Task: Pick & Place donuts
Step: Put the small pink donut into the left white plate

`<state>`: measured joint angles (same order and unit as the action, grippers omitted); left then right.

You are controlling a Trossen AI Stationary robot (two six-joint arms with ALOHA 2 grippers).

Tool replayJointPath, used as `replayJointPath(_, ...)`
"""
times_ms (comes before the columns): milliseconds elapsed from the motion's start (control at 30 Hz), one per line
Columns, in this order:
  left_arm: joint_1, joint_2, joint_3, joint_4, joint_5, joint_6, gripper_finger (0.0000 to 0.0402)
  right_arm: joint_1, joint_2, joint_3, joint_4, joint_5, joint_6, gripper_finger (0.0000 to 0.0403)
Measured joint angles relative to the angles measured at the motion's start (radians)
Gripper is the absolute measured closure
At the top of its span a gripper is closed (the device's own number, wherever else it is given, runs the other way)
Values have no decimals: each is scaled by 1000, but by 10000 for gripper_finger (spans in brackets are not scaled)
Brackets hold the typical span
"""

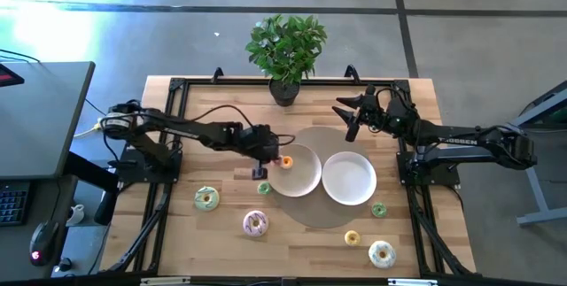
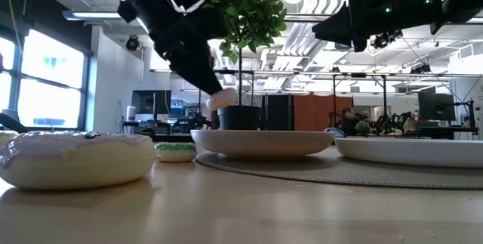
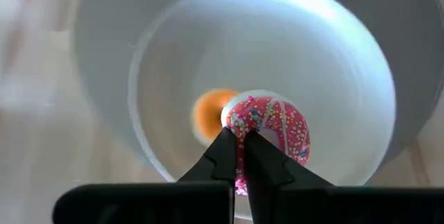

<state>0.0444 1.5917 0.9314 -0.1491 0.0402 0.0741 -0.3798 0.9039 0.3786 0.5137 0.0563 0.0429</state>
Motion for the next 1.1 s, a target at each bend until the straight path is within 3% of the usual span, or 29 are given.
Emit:
replayJointPath(300,-42,87,-1,29,75,2,343,0,0,0,0,0,0,249)
replayJointPath(633,-45,90,-1,36,-21,25,266,0,0,0,0,0,0,249)
replayJointPath(800,-50,90,-1,35,32,22,246,0,0,0,0,-6,0,249)
replayJointPath(967,-52,90,-1,39,-37,19,243,12,28,0,14,-129,70,249)
replayJointPath(1100,-51,90,-1,41,-55,18,243,115,132,1,48,-189,139,249)
